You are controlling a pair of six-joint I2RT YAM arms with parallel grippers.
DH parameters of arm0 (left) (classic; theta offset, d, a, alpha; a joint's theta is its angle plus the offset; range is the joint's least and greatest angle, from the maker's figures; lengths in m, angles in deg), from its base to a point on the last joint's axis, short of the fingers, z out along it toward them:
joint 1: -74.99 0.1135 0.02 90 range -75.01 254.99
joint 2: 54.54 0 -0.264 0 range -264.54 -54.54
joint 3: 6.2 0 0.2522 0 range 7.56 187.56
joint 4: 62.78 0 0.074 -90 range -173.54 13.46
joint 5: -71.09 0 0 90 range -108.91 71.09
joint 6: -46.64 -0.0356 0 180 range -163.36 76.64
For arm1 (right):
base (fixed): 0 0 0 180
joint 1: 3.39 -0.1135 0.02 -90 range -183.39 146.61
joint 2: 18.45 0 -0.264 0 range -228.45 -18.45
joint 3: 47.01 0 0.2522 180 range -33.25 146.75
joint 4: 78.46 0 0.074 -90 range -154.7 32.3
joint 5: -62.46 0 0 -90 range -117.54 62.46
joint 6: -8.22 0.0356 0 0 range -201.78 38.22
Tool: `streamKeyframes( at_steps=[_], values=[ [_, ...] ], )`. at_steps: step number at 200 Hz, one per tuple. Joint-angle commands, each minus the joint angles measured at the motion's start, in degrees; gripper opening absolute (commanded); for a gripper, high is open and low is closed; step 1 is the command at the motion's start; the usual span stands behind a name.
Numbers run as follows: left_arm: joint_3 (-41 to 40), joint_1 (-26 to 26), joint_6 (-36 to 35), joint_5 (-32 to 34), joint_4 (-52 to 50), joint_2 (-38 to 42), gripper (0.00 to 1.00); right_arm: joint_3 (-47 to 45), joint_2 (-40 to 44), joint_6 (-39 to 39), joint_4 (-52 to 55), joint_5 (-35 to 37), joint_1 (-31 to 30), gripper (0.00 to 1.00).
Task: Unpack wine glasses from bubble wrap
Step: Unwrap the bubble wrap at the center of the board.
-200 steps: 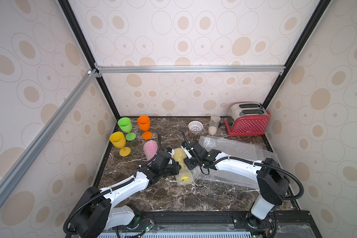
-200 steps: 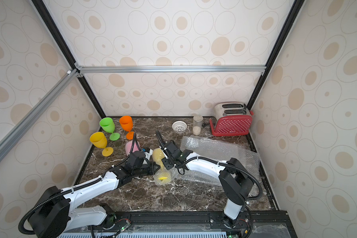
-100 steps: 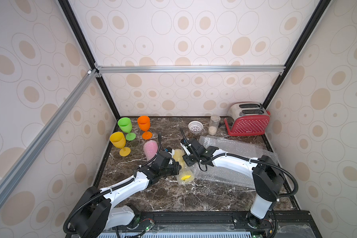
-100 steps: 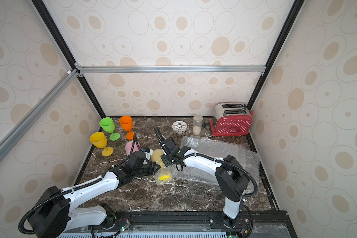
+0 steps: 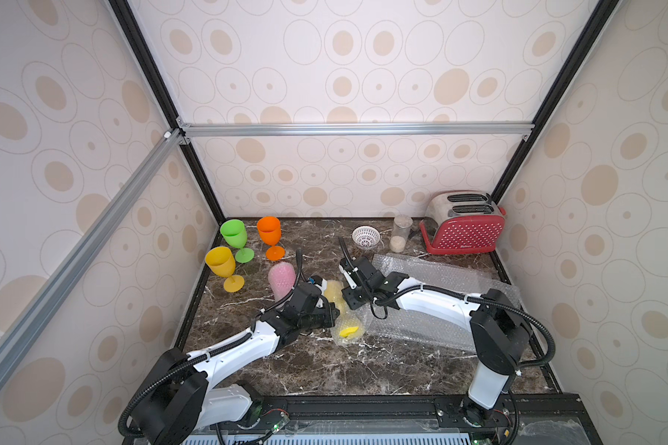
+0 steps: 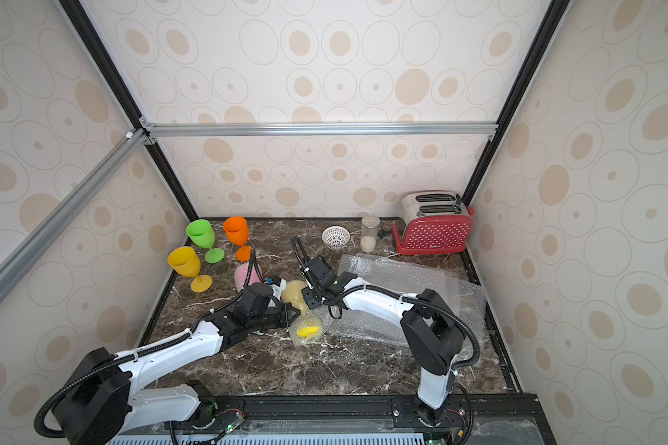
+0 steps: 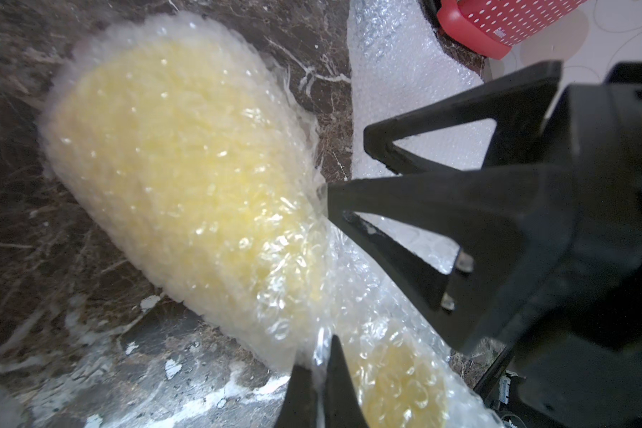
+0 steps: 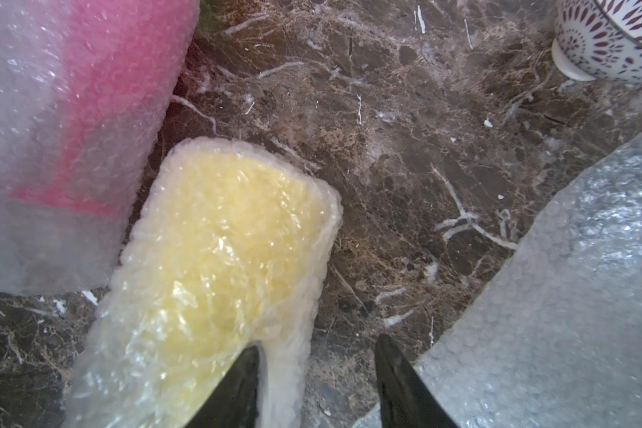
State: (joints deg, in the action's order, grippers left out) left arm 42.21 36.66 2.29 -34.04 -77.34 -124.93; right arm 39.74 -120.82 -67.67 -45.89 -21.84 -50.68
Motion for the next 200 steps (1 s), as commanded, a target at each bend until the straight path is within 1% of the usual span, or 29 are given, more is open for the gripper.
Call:
streamKeyframes(
  at_steps=[1, 38, 93, 129, 167, 187, 200],
  values=[
    [-0.4, -0.8, 0.6, -0.7, 0.5, 1.2, 0.00, 1.3, -1.3, 2.9, -1.6, 0.3, 1.1, 0.49],
    [-1.3, -0.9, 0.9, -0.9, 1.0, 1.5, 0.00, 2.0, -2.0, 5.4, -2.4, -1.8, 1.8, 0.49],
    [-2.0, -1.0, 0.9, -0.3, 0.8, 2.3, 0.00, 2.5, -2.8, 8.2, -1.9, -0.7, 2.3, 0.49],
    [-2.8, -1.0, 1.1, 0.0, 0.8, 3.1, 0.00, 1.2, -2.5, 10.1, -2.0, -1.3, 4.1, 0.49],
    [-3.5, -1.0, 1.2, 0.5, 0.6, 3.6, 0.00, -0.7, -1.0, 10.7, -1.9, -2.7, 5.7, 0.49],
    [-3.8, -0.9, 1.2, 0.9, 0.4, 3.8, 0.00, -2.4, 1.3, 10.7, -1.6, -4.6, 7.1, 0.50],
    [-4.0, -0.9, 1.2, 1.0, 0.4, 3.9, 0.00, -3.9, 3.6, 10.9, -1.3, -7.1, 8.5, 0.51]
  ],
)
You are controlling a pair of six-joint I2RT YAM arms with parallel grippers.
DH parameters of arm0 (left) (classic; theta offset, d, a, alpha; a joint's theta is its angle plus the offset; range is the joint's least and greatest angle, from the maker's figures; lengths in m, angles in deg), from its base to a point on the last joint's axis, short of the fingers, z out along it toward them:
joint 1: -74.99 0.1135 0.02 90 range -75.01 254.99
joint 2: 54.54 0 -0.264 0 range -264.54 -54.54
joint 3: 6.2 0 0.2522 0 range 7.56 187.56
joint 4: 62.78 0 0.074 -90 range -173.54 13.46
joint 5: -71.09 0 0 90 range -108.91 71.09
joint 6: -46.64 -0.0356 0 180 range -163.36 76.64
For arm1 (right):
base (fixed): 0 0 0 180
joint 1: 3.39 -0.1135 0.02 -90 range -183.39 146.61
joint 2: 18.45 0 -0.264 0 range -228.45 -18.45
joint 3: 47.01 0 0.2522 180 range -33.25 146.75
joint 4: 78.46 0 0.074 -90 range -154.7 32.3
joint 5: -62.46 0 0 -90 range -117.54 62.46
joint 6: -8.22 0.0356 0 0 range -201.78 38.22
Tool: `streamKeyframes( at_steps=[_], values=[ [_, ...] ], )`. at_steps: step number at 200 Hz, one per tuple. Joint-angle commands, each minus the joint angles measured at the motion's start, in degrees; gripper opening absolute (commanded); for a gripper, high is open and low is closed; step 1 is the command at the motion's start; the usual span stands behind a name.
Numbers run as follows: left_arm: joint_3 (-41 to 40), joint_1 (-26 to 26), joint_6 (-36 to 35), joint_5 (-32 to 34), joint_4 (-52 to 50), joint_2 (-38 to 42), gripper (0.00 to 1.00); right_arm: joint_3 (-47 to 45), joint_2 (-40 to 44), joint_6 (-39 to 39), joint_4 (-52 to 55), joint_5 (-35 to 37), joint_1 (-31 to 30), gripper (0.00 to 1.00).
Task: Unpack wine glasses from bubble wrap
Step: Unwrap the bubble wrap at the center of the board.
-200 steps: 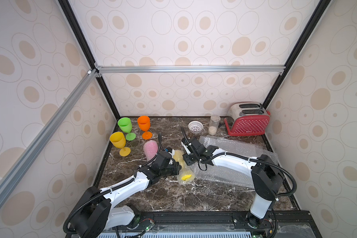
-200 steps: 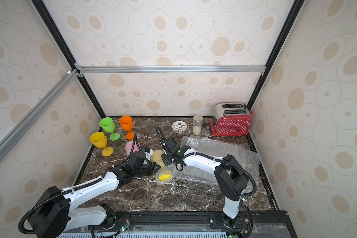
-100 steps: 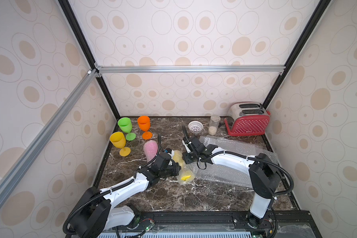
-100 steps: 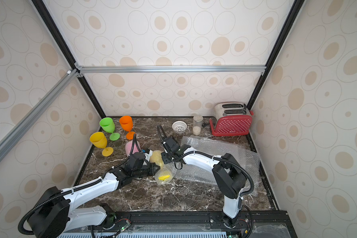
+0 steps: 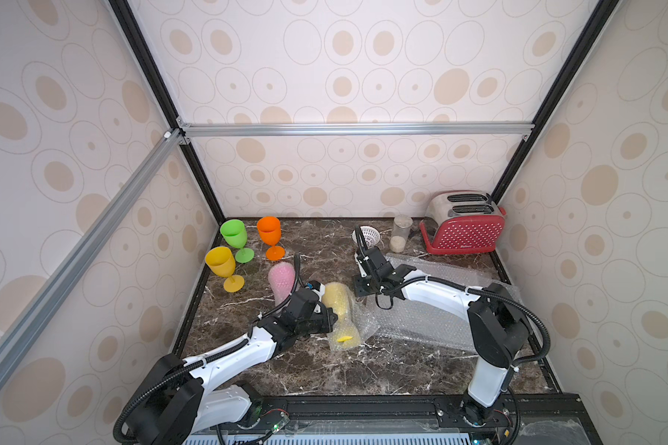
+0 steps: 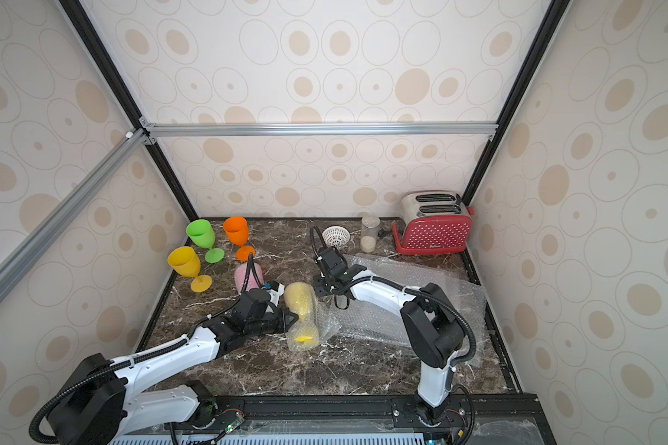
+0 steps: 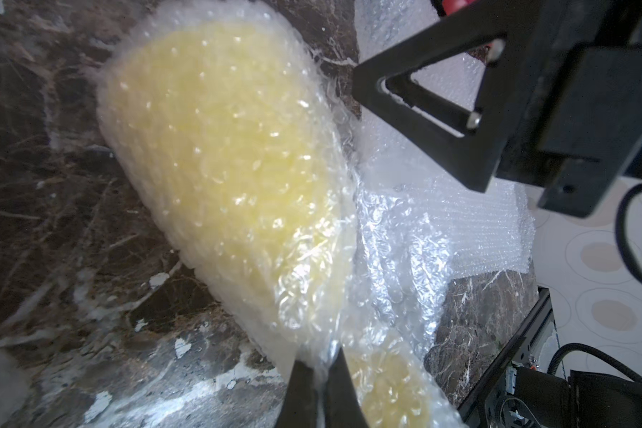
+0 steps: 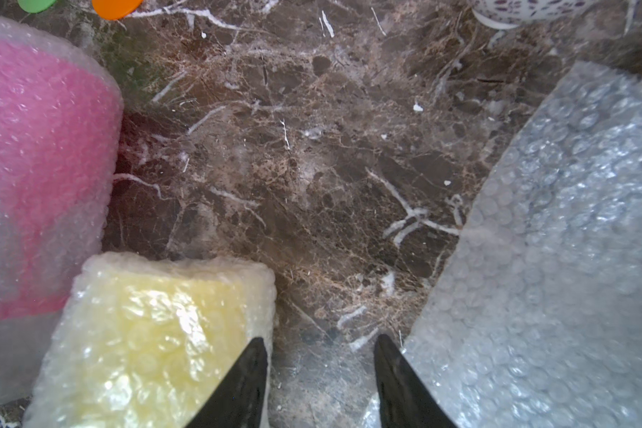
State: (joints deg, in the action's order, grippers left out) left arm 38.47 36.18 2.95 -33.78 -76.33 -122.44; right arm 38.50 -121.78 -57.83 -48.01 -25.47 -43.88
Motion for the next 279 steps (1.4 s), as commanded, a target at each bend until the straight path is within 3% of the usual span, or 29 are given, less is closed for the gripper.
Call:
streamKeyframes(
  at_steps=[1, 67, 92, 113, 145, 227, 261, 279],
  values=[
    [-0.2, -0.5, 0.5, 0.8, -0.7, 1.4, 0.00, -2.7, 4.7, 1.1, 0.8, -3.7, 1.8, 0.51],
    [-0.8, -0.5, 0.4, 1.5, -0.8, 1.6, 0.00, -7.9, 18.2, -2.6, 6.0, -8.8, 5.9, 0.56],
    [-0.7, -0.5, 0.3, 1.6, -0.6, 1.7, 0.00, -11.0, 19.2, -2.9, 7.4, -14.6, 5.8, 0.55],
    [-0.9, -0.5, 0.4, 1.5, -0.4, 1.8, 0.00, -16.0, 20.0, -0.9, 2.2, -20.3, 5.1, 0.55],
    [-1.2, -0.5, 0.5, 1.3, 0.0, 1.6, 0.00, -18.4, 17.1, 2.0, -3.8, -23.1, 2.3, 0.56],
    [-2.5, -0.5, 1.3, 1.3, 1.3, 2.8, 0.00, -16.4, 7.5, 3.0, -7.5, -20.2, -0.9, 0.55],
    [-2.9, -0.5, 1.6, 1.1, 2.1, 3.0, 0.00, -15.9, 4.5, 4.5, -10.6, -21.8, -0.8, 0.48],
    [-3.1, -0.5, 1.7, 1.0, 2.2, 2.9, 0.00, -15.9, 4.5, 4.7, -11.1, -21.9, -0.8, 0.37]
  ],
)
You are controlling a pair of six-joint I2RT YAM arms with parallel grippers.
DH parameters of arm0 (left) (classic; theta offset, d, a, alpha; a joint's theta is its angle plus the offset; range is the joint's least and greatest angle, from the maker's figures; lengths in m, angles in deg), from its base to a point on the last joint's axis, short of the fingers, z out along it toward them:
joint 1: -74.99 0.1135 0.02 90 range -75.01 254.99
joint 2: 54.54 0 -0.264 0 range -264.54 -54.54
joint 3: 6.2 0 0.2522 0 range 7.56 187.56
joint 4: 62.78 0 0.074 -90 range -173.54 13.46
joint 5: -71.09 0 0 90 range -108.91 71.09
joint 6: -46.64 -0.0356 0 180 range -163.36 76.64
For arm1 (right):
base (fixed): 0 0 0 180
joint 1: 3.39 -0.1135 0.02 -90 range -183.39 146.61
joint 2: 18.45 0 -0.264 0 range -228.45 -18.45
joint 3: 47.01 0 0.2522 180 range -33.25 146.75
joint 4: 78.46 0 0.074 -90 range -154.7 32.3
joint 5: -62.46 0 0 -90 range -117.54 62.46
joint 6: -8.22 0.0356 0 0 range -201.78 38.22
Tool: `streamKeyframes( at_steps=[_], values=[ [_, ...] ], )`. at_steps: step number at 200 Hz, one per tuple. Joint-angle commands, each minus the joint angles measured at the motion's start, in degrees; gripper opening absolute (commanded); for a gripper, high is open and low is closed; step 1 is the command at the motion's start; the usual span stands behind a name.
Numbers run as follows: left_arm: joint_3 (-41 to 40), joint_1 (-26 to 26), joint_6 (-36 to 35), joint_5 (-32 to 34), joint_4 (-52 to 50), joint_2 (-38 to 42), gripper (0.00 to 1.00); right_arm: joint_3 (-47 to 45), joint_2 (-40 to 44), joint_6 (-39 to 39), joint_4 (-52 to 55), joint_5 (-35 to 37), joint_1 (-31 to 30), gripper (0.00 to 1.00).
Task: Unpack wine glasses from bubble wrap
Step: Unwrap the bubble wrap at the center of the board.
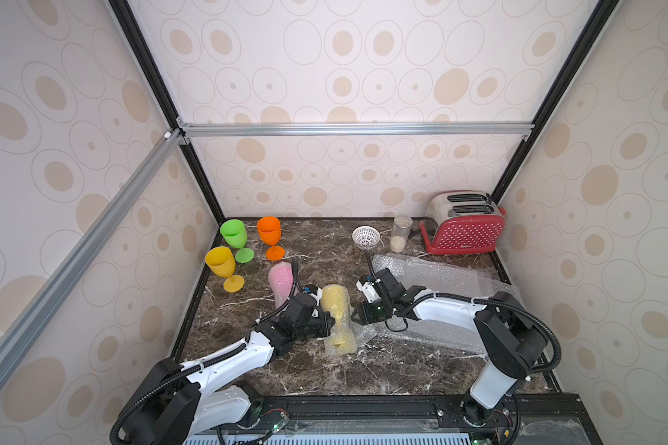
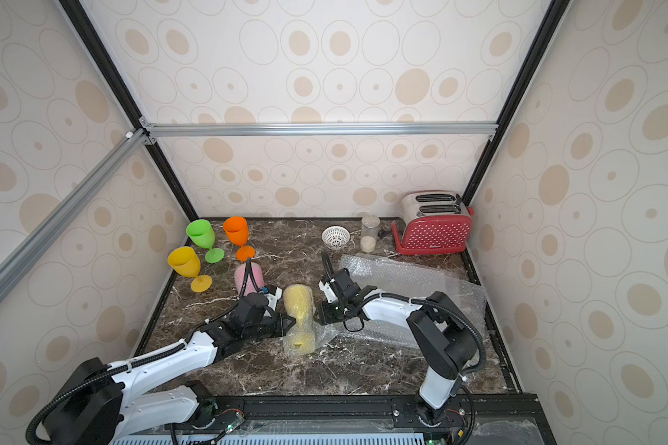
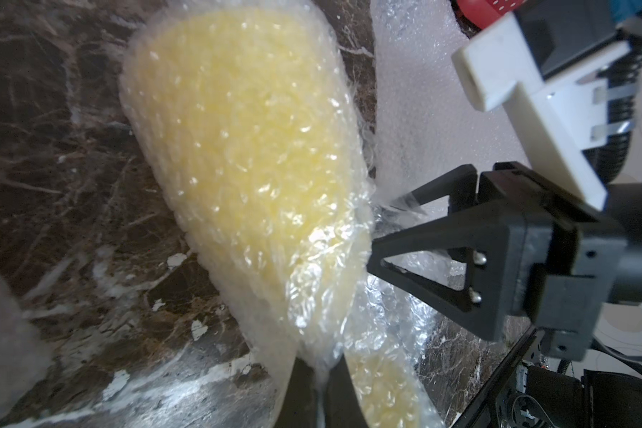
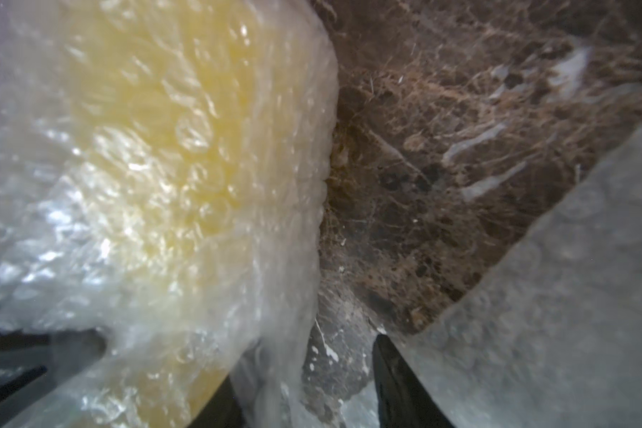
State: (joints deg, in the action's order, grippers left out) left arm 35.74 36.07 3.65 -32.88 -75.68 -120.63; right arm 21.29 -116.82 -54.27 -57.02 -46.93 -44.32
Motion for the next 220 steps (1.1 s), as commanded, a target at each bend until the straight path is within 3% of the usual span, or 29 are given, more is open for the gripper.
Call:
streamKeyframes(
  at_steps=[1, 40, 84, 134, 180, 220],
  values=[
    [-0.4, -0.4, 1.0, 0.2, 1.5, 1.1, 0.00, 1.3, -0.5, 1.1, -2.1, -0.4, -0.4, 0.36],
    [-0.6, -0.4, 0.9, 1.5, -0.3, 2.6, 0.11, 0.6, 1.4, 0.2, -2.6, -0.4, -0.5, 0.13],
    [0.3, -0.1, 0.0, 3.3, -4.1, 3.9, 0.30, -0.2, 4.3, -0.9, -3.2, -1.0, -0.4, 0.11],
    [2.5, 1.2, -2.2, 5.8, -10.4, 6.7, 0.48, -0.9, 7.5, -1.3, -4.1, -2.0, -0.4, 0.11],
    [3.3, 2.3, -2.8, 6.6, -13.9, 9.2, 0.51, -1.6, 8.1, -0.9, -4.8, -3.0, -0.4, 0.12],
    [3.2, 2.3, -2.2, 6.1, -13.7, 10.4, 0.51, -1.5, 8.2, -2.9, -2.5, -2.8, -0.6, 0.33]
  ],
)
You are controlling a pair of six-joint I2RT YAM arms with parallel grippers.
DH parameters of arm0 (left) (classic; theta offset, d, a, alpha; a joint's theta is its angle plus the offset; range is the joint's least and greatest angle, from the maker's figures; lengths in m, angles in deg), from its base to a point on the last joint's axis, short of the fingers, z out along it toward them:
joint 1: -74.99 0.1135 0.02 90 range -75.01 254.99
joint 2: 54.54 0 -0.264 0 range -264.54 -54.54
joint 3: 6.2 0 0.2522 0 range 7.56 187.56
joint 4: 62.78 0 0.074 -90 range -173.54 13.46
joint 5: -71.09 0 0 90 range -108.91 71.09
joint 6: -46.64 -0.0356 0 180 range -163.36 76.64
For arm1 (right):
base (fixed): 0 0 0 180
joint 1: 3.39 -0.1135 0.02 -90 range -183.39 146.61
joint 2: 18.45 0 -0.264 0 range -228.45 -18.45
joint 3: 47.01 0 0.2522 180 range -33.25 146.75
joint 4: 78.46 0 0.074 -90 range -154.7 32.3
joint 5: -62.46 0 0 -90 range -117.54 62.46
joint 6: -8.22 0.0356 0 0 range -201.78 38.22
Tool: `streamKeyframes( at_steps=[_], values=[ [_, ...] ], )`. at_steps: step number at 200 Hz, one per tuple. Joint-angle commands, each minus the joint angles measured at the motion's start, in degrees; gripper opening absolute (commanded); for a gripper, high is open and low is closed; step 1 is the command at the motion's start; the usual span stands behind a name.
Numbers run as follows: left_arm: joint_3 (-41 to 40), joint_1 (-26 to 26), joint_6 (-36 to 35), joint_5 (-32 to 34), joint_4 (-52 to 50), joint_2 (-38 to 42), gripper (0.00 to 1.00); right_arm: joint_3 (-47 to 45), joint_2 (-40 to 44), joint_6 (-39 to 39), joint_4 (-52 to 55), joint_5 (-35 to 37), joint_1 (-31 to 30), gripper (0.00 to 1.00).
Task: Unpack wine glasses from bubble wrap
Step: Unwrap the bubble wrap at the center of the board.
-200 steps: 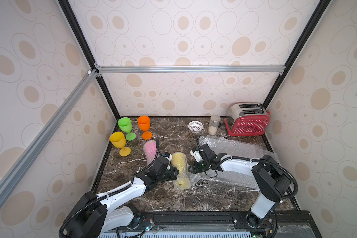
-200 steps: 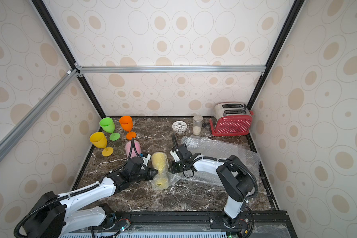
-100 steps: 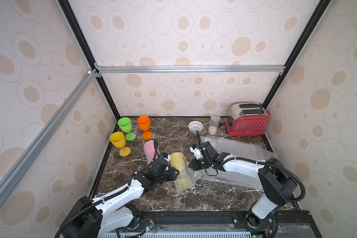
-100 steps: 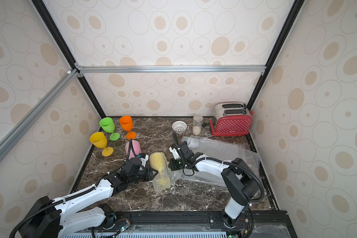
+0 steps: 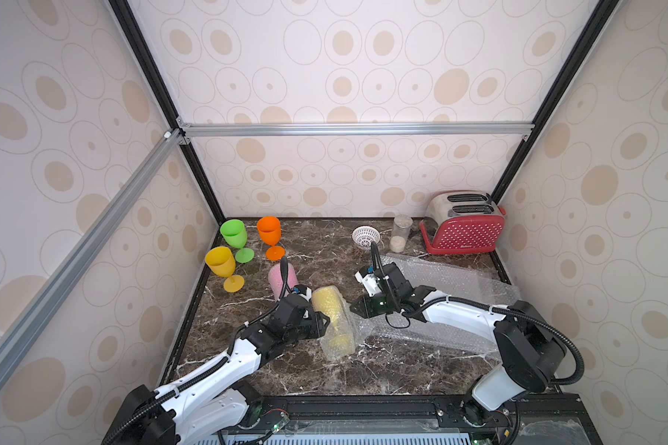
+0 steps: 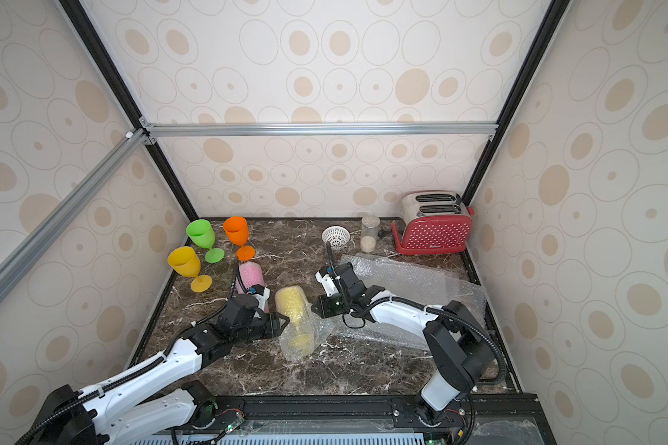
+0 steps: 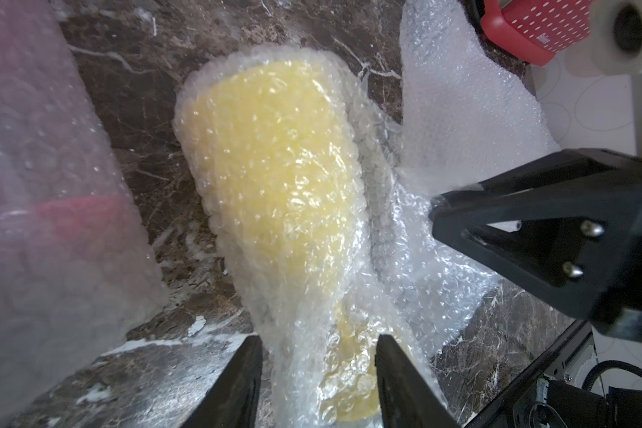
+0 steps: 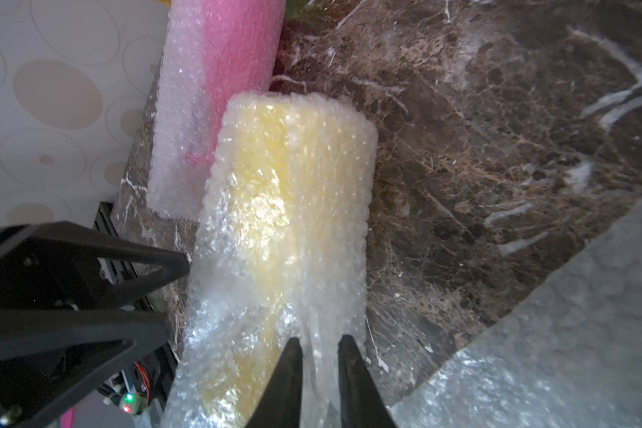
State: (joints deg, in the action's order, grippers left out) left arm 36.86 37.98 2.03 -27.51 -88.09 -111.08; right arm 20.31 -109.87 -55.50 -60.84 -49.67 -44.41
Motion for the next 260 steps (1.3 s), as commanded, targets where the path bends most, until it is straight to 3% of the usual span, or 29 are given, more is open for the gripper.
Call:
streamKeyframes(
  at_steps=[1, 34, 74, 118, 260],
  values=[
    [2.1, 0.4, -0.6, 0.7, -1.3, 0.8, 0.51, -0.5, 1.2, -1.7, 1.4, 0.0, -0.6, 0.33],
    [1.7, 0.4, 0.0, -0.4, 0.7, 0.4, 0.50, -0.3, -0.8, -1.6, 1.1, 0.1, -1.0, 0.36],
    [1.3, 0.4, 0.5, -1.4, 2.3, 0.0, 0.49, -0.1, -3.3, 0.0, -1.5, -1.4, -1.8, 0.29],
    [1.2, 0.4, 1.0, -2.1, 3.0, 0.3, 0.49, -0.1, -3.2, 1.0, -2.7, -2.5, -2.3, 0.00],
    [-1.0, 0.3, 1.7, -4.1, 6.0, -0.6, 0.50, -5.6, 5.4, 5.9, -7.9, -5.7, -2.3, 0.00]
  ],
)
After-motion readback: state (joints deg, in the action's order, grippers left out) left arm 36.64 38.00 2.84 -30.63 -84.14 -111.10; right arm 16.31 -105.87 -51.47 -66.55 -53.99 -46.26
